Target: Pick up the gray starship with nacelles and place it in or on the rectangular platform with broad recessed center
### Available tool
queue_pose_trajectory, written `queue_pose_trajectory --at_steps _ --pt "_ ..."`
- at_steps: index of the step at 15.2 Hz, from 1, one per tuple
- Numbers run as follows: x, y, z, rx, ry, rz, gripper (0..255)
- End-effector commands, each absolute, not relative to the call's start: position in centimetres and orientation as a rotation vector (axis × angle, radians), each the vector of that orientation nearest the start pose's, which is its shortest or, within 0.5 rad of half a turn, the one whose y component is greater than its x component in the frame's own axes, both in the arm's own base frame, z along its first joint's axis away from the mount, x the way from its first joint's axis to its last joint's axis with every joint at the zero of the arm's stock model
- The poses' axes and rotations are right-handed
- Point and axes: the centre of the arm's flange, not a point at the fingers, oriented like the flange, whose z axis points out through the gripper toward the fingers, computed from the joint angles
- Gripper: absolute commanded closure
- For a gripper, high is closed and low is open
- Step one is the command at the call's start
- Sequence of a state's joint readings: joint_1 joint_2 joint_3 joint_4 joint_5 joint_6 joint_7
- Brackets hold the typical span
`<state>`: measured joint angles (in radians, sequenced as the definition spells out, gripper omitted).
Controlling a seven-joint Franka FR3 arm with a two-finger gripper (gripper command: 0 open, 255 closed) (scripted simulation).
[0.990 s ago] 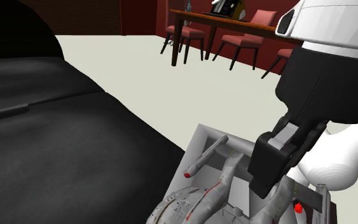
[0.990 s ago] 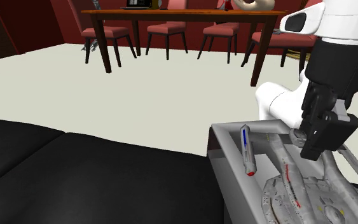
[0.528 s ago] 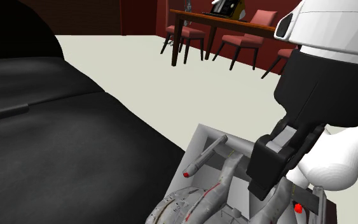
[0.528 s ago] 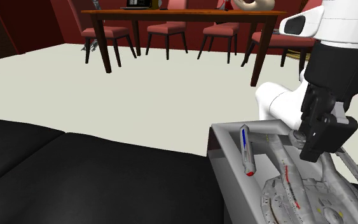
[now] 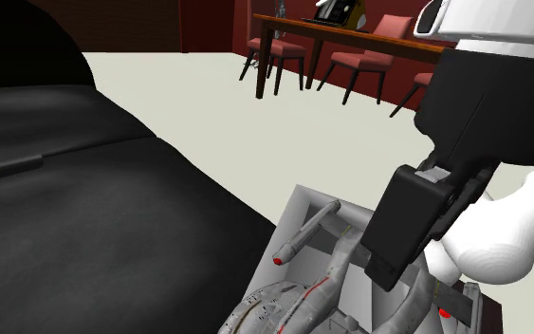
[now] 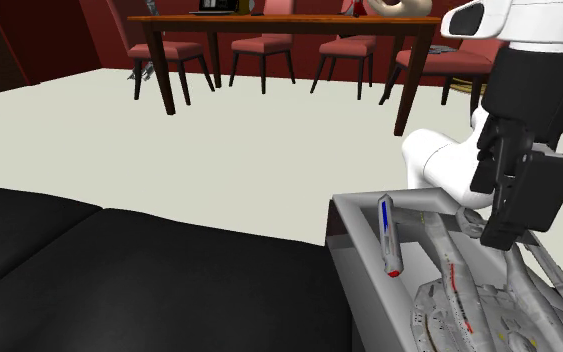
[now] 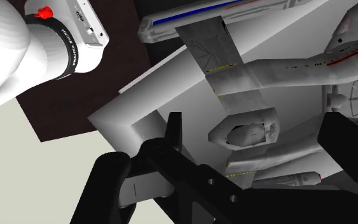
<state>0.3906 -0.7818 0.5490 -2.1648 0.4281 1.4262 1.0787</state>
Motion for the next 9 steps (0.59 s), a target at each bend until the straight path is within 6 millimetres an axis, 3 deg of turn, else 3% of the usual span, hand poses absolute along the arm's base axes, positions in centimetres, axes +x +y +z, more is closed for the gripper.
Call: queue_pose_trajectory --at_steps 1,2,9 --pt "10.3 33.8 63.5 -3.126 0.365 0.103 0" --pt "10.4 33.8 64.5 -3.126 0.365 0.103 0" --pt "10.4 33.8 64.5 -3.126 0.365 0.103 0"
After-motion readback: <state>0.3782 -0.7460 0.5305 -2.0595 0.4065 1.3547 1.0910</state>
